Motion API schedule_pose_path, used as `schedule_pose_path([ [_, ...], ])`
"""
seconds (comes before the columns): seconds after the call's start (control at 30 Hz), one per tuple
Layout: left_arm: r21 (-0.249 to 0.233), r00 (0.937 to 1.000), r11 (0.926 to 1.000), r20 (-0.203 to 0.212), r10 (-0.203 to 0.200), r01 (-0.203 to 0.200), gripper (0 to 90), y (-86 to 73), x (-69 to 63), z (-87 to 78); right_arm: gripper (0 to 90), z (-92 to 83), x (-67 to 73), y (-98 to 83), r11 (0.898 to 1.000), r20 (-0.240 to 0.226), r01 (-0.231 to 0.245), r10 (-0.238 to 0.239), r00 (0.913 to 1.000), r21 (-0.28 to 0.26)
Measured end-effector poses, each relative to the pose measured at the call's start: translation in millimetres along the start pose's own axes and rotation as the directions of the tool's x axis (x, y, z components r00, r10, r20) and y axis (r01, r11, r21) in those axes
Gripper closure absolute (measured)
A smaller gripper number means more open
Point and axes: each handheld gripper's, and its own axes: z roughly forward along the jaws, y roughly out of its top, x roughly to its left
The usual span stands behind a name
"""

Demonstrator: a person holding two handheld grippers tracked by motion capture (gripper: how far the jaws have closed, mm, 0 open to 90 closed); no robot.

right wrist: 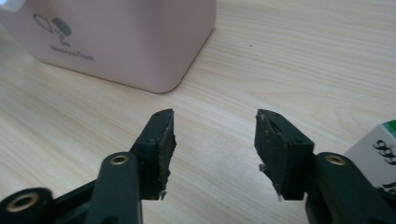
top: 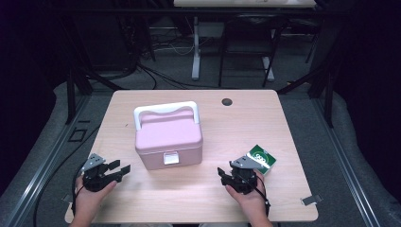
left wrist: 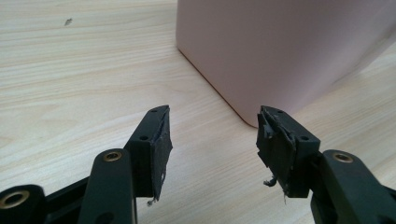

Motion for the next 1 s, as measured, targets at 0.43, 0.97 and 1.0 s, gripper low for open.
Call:
schedule_pose_path([
  [0.43,0.006,0.9987,0.9992,0.032,-0.041,0.041,52.2,-0.3,-0.9,0.0,49.9,5.8,-1.8,0.3,1.0,-0.018,-0.02,0.021,0.9996,0.02],
  [0.97,0.013,0.9986,0.9986,0.007,-0.052,0.052,58.1,9.7,1.0,-1.6,51.4,3.4,1.0,5.0,1.0,-0.035,-0.024,0.024,0.9991,-0.006],
  [1.0,0.013,0.9986,0.9986,0.007,-0.052,0.052,60.0,9.7,1.0,-1.6,51.4,3.4,1.0,5.0,1.0,-0.035,-0.024,0.024,0.9991,-0.006],
])
